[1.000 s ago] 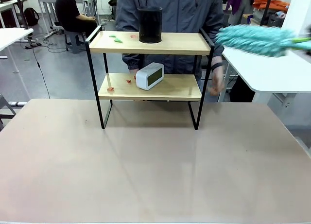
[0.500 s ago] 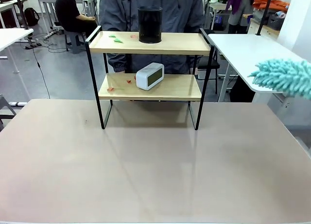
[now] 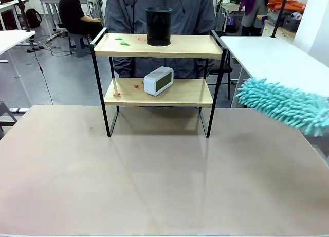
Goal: Clean the shelf.
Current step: Pick up the Duster from the human.
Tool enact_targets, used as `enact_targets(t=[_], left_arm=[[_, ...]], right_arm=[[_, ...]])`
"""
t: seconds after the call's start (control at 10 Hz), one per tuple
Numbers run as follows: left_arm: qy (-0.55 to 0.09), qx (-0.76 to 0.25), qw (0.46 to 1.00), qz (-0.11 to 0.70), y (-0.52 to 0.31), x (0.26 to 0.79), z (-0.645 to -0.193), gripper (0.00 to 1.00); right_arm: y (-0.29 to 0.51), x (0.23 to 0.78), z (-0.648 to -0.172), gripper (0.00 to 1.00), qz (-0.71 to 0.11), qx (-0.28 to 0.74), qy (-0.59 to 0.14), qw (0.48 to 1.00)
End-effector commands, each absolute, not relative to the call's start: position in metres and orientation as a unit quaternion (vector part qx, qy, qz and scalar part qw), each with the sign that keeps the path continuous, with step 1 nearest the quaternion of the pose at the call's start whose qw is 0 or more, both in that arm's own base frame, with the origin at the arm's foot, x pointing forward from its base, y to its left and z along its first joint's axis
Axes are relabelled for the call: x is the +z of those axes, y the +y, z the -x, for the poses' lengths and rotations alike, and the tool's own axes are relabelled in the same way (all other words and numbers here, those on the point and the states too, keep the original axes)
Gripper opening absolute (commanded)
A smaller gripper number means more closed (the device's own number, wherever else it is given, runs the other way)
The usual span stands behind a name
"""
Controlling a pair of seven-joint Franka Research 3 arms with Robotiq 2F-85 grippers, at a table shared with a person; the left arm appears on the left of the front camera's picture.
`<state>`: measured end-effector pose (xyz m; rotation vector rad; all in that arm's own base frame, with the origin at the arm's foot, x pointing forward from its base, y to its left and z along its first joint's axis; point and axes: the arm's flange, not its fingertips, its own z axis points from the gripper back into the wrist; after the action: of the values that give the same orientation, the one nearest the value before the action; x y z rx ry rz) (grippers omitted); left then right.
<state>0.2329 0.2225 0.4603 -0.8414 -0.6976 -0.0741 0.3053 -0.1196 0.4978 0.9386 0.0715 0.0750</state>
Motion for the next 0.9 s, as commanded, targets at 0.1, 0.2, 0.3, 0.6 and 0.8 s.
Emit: enact_targets(t=[0.1, 0.2, 0.3, 0.6, 0.8], left_arm=[[-0.344, -0.044, 0.847, 0.403, 0.2216, 0.4616, -0.234, 1.0], [-0.344, -0.044, 0.847, 0.403, 0.2216, 0.4616, -0.234, 1.0], [-0.344, -0.044, 0.847, 0.403, 0.2216, 0.4616, -0.234, 1.0], [-0.344, -0.044, 0.847, 0.403, 0.2216, 0.4616, -0.234, 1.0], [-0.344, -0.044, 0.847, 0.403, 0.2216, 0.4616, -0.234, 1.0]], right_arm=[[-0.1379, 0.5056, -0.2921, 0.0, -0.483, 0.026, 0.033, 0.875], [-0.1379, 0.5056, -0.2921, 0.0, -0.483, 0.026, 0.033, 0.875], [-0.1379, 0.5056, -0.2921, 0.0, -0.483, 0.026, 0.033, 0.875], [-0.1379, 0.5056, -0.2921, 0.0, -0.483, 0.026, 0.033, 0.875], [-0.1379, 0.5056, -0.2921, 0.0, -0.483, 0.026, 0.033, 0.875]])
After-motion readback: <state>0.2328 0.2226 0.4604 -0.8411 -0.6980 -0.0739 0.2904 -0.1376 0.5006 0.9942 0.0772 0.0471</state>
